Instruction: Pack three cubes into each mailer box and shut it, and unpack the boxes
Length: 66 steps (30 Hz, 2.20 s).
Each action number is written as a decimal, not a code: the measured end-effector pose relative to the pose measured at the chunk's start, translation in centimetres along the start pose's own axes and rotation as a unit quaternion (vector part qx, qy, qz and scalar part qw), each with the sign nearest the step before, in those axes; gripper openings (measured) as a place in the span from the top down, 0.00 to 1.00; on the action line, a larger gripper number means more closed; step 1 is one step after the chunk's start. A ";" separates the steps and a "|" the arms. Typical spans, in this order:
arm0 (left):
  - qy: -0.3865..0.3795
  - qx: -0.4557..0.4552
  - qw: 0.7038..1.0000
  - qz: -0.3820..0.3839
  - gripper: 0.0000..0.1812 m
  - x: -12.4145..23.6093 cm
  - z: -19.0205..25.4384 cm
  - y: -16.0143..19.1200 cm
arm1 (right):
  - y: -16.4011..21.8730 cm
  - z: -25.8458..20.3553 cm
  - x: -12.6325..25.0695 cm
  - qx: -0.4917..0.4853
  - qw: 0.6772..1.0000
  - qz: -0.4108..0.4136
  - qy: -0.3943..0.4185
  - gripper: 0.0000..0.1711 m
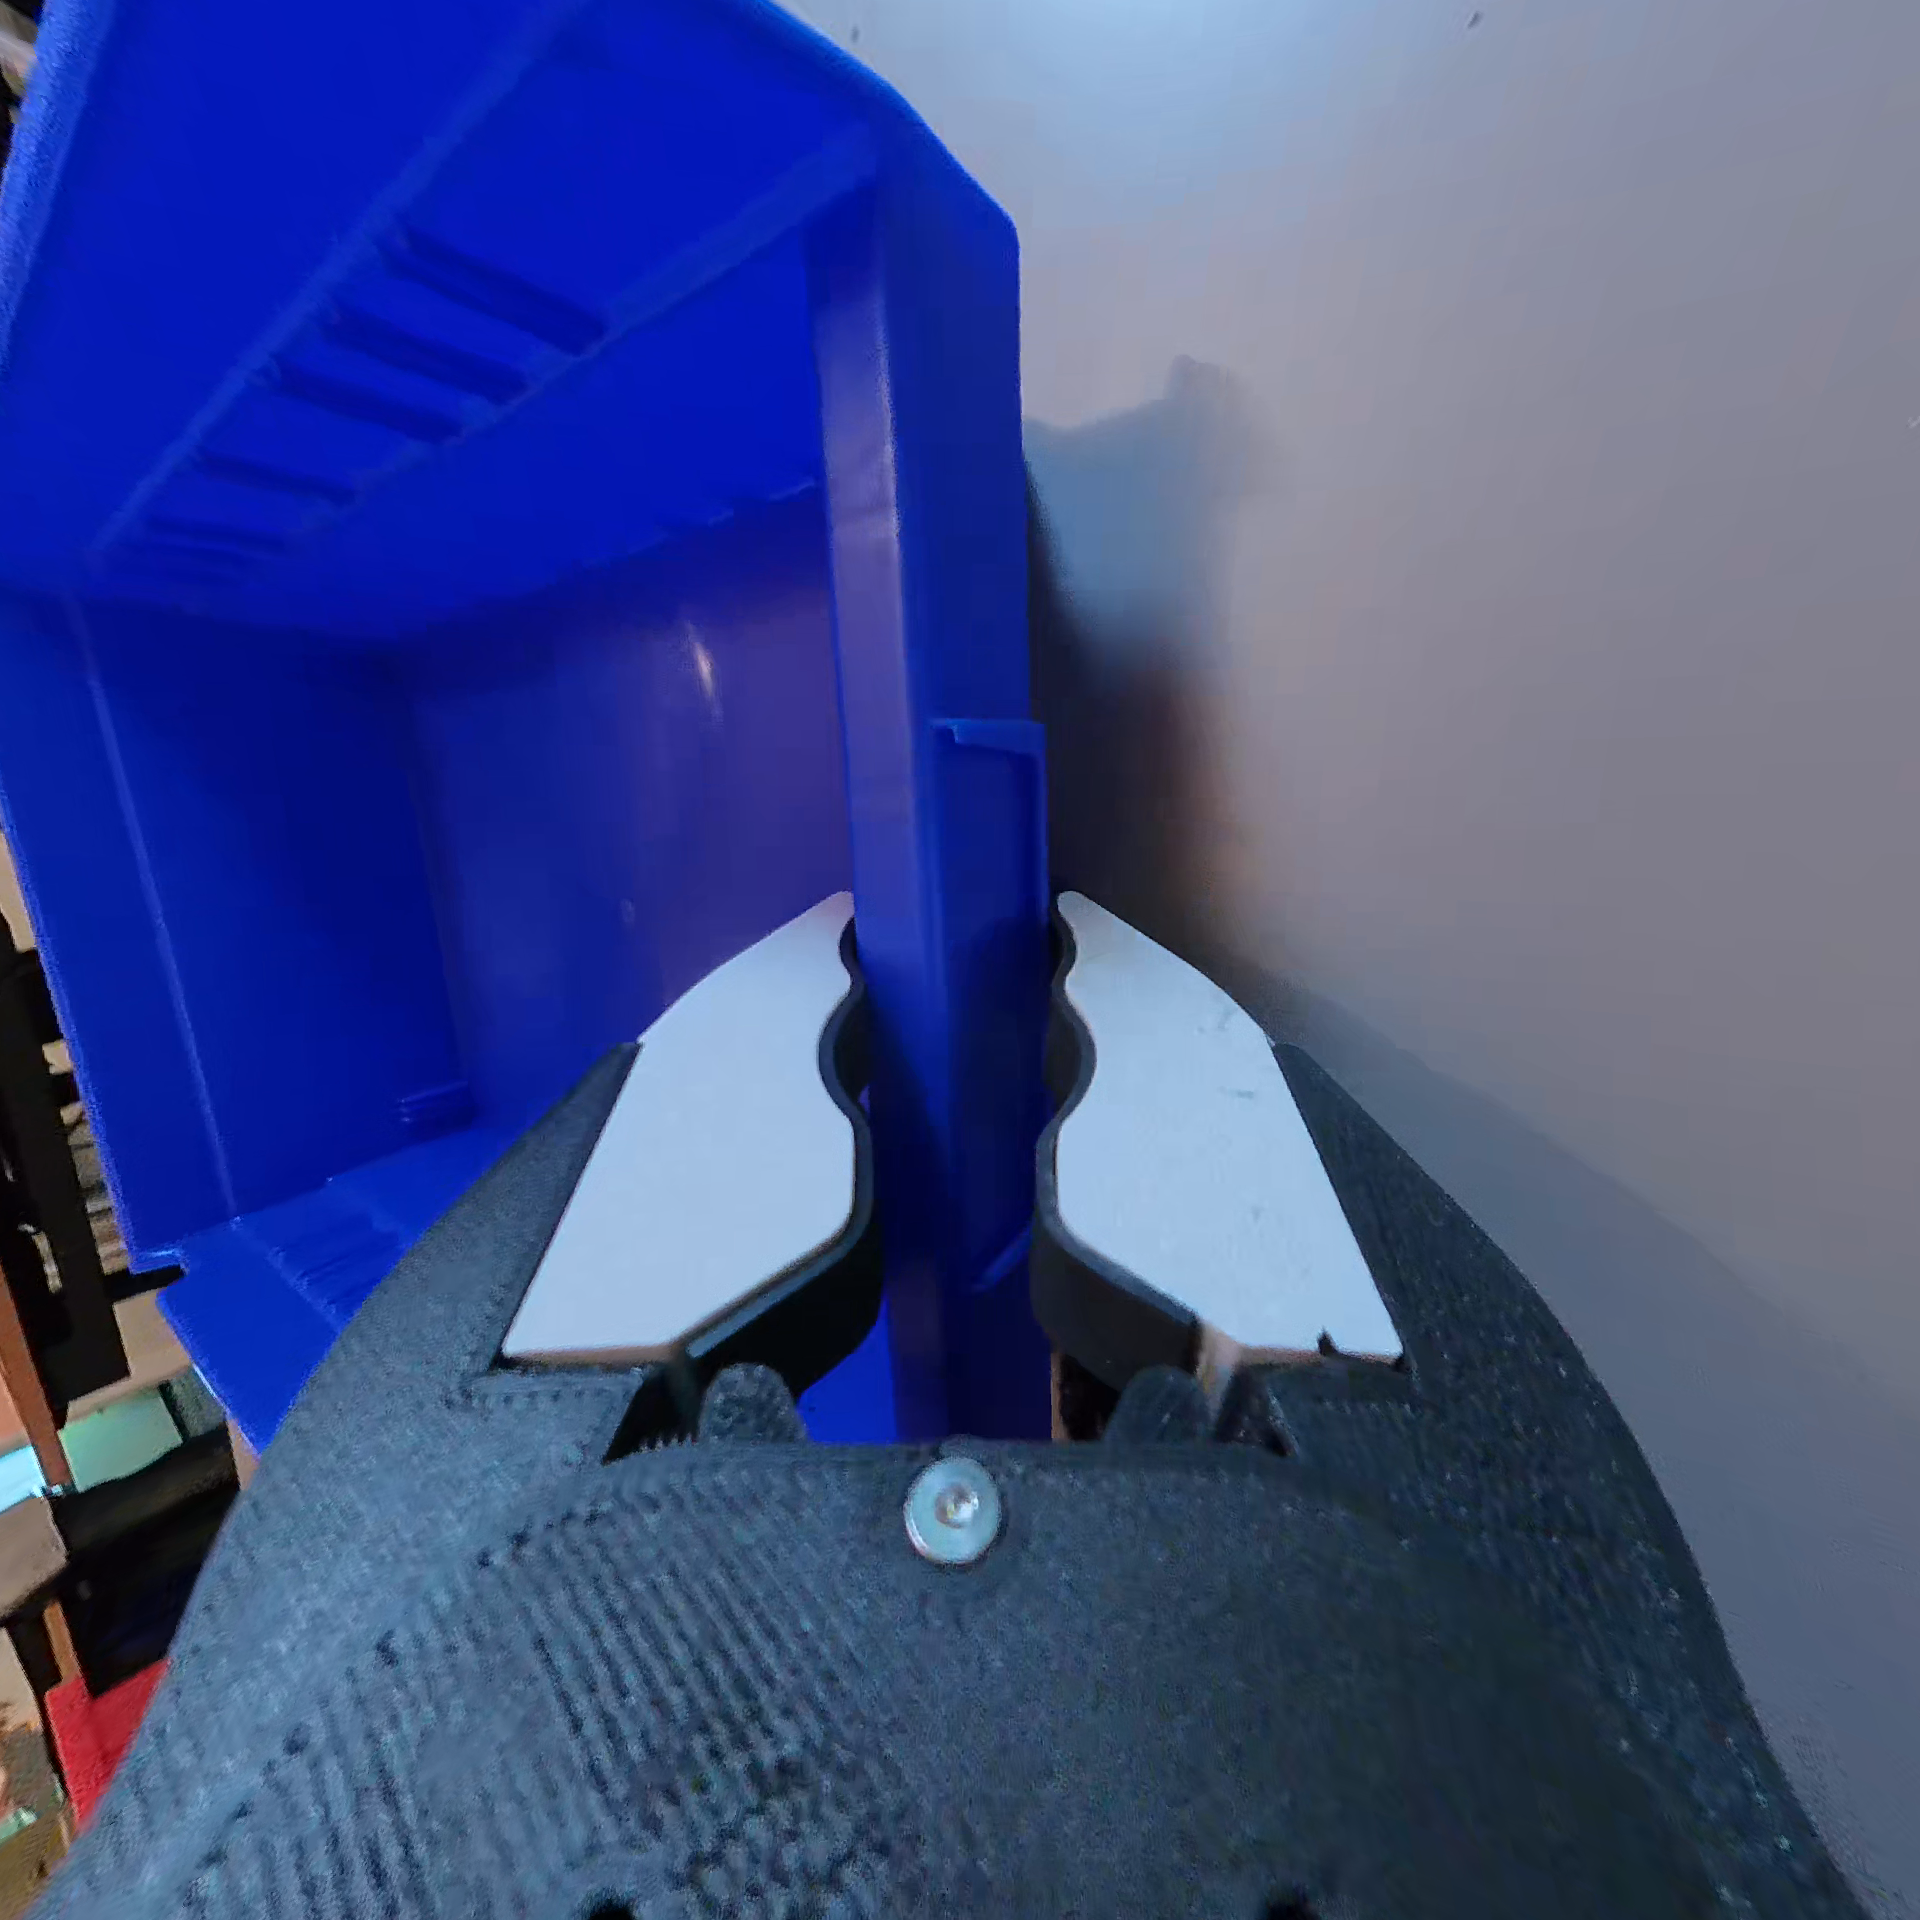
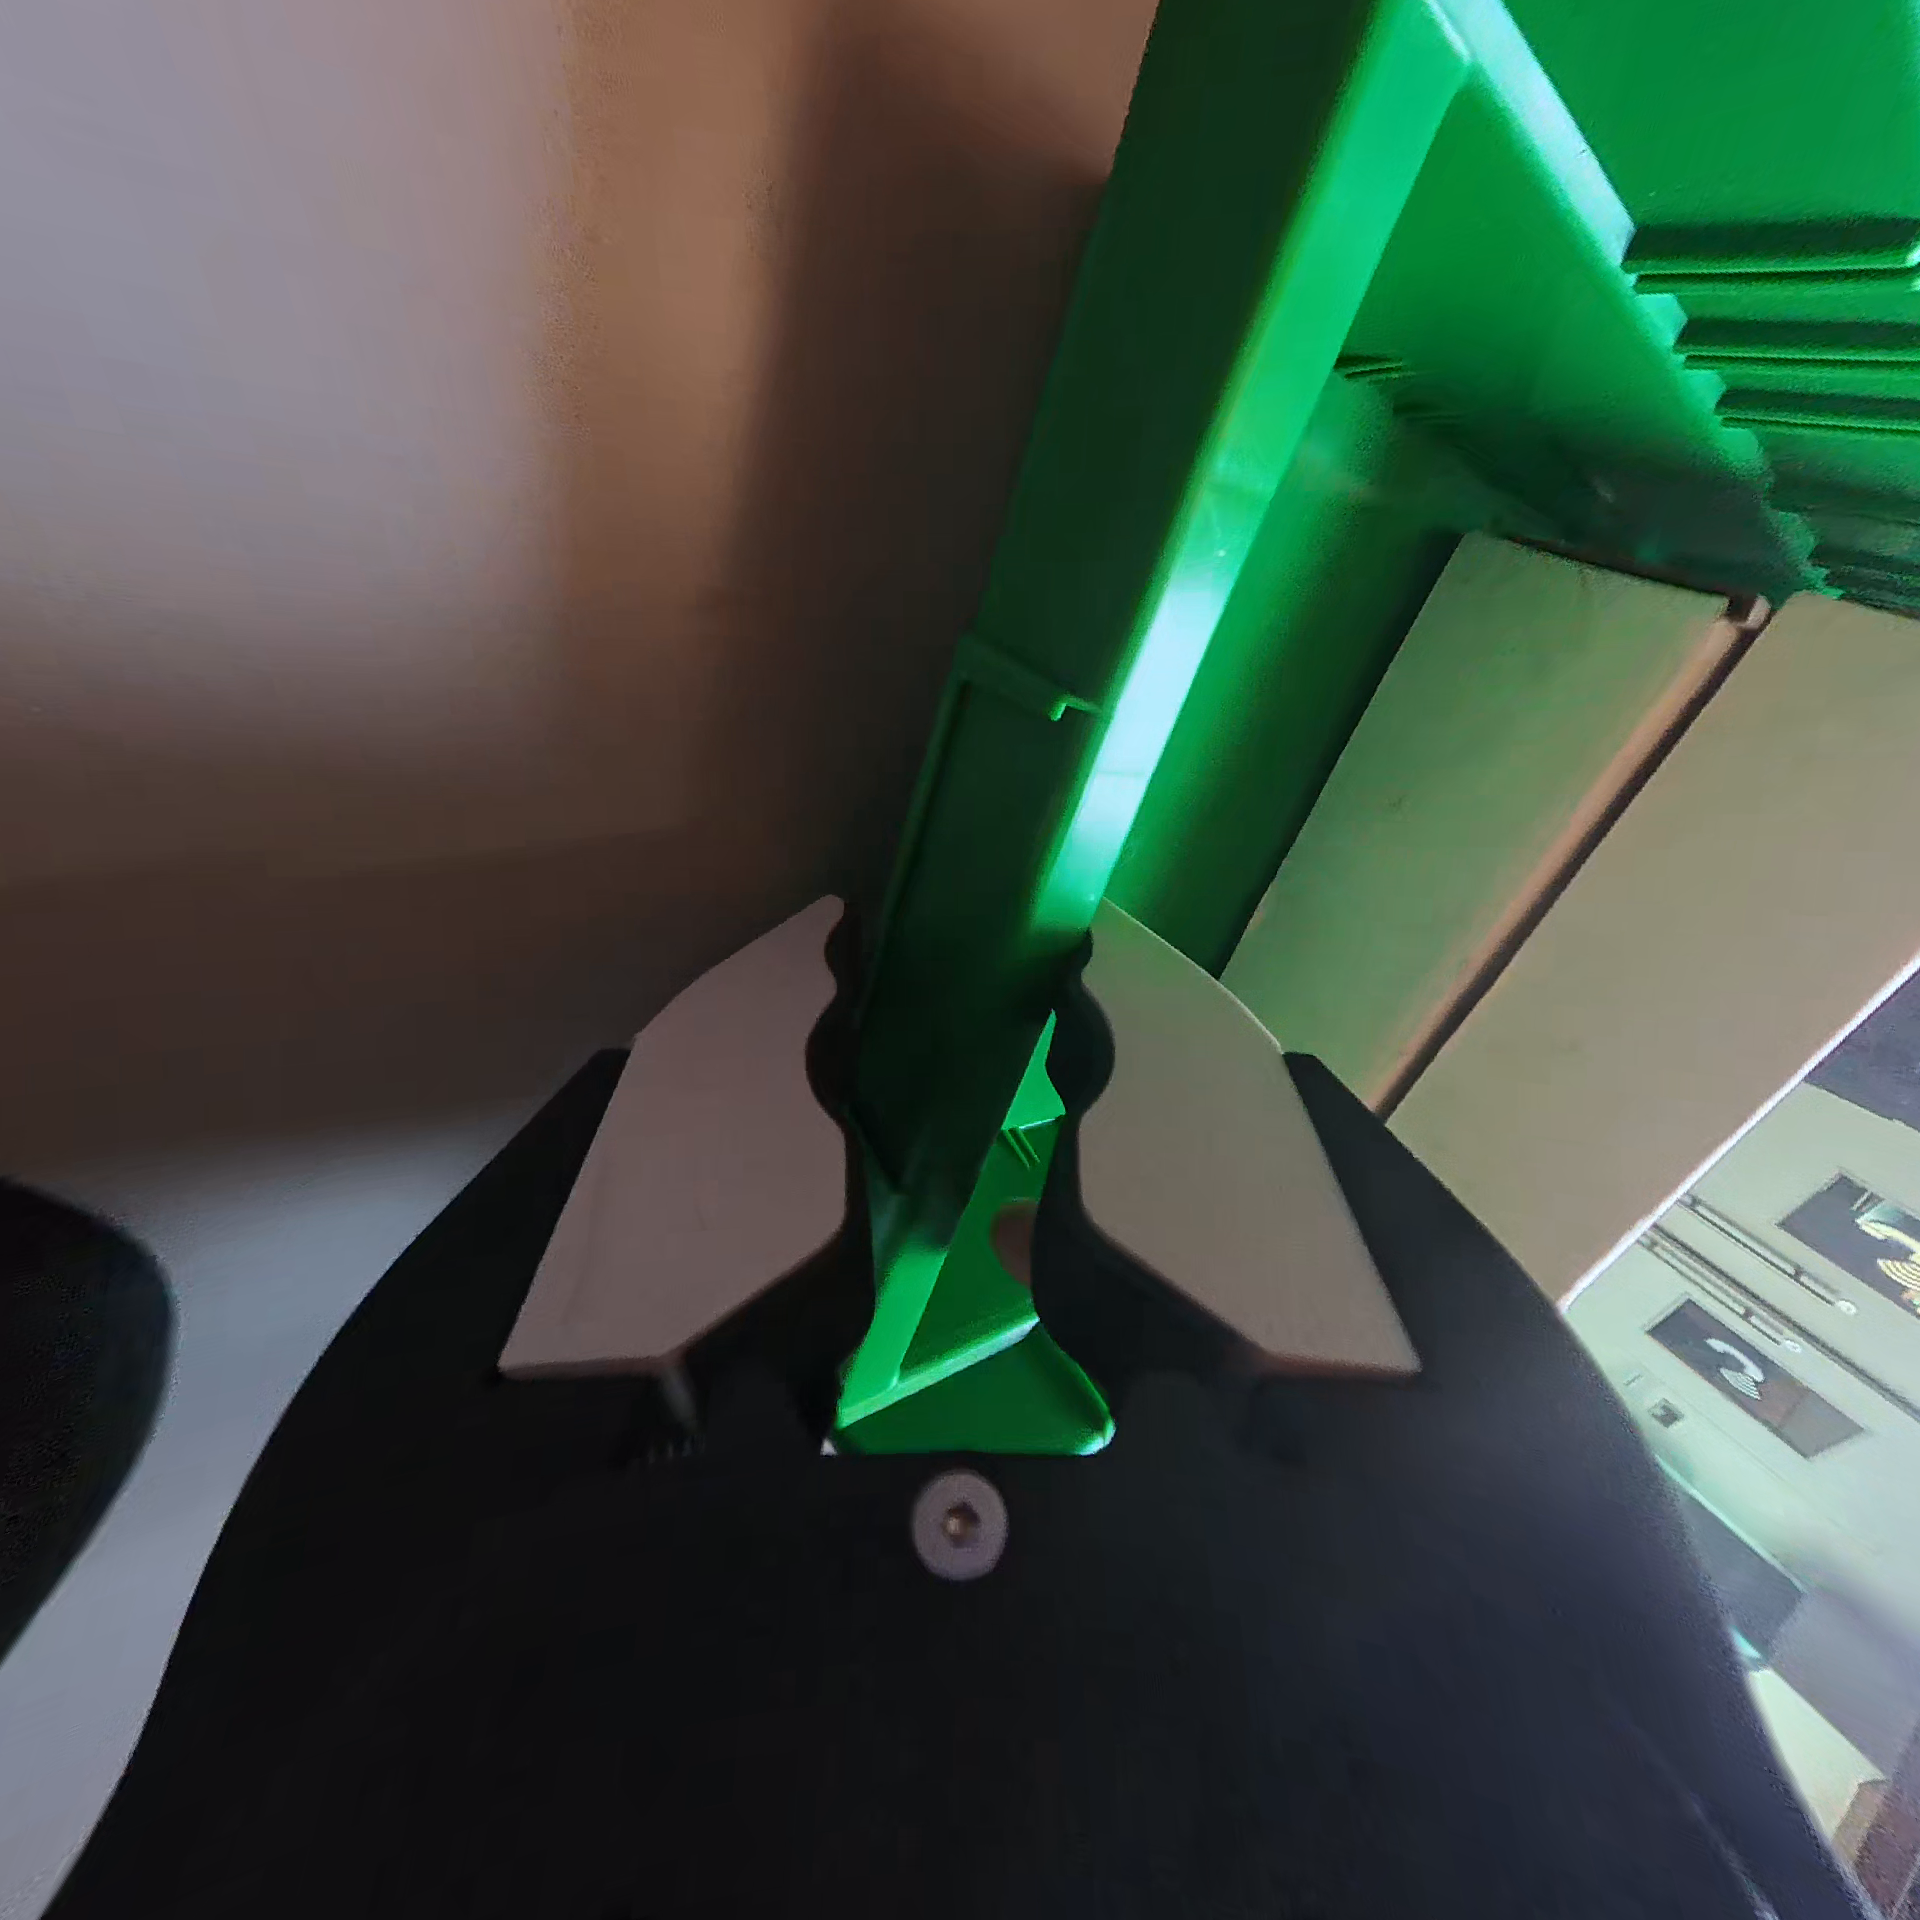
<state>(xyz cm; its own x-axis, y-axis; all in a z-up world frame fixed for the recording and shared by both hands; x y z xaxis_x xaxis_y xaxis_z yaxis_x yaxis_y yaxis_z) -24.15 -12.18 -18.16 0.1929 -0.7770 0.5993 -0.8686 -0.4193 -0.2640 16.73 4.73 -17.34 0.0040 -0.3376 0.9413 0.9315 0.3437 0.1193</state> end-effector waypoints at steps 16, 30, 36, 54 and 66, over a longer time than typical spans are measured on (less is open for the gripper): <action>0.025 0.248 0.948 0.200 0.80 7.5 1.9 -6.9 | 3.8 -10.1 11.1 -0.310 0.821 0.473 0.079 0.70; 0.145 0.454 0.858 0.191 0.79 0.3 7.1 -23.5 | 6.8 -8.6 2.9 -0.477 0.763 0.432 0.056 0.72; 0.066 0.409 0.889 0.196 0.85 0.1 7.4 -24.5 | 6.5 -8.4 3.1 -0.471 0.777 0.396 0.133 0.82; -0.200 0.359 0.881 0.235 0.92 18.5 0.9 -10.9 | -6.0 -9.2 15.8 -0.279 0.738 0.562 0.247 0.92; -0.383 0.369 0.843 0.083 0.93 30.0 0.3 5.2 | -27.1 -6.0 17.3 -0.136 0.699 0.698 0.072 0.92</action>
<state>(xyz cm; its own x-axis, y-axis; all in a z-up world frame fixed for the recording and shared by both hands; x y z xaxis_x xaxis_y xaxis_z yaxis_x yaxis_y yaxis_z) -22.71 -37.86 -1.78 0.5798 -0.8107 -0.0808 -0.4464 -0.2331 -0.8640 -6.24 -15.69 -6.17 0.9969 0.0696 0.0366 0.0178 0.2532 -0.9673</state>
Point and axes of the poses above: each gripper's, where its closed fingertips meet, x back along the fingers, y out of its underside, z = x × y across the jaws, the point moved 10 cm from there along x, back along the fingers, and after that the axes turned 14 degrees about -y, right-handed, at the moved point
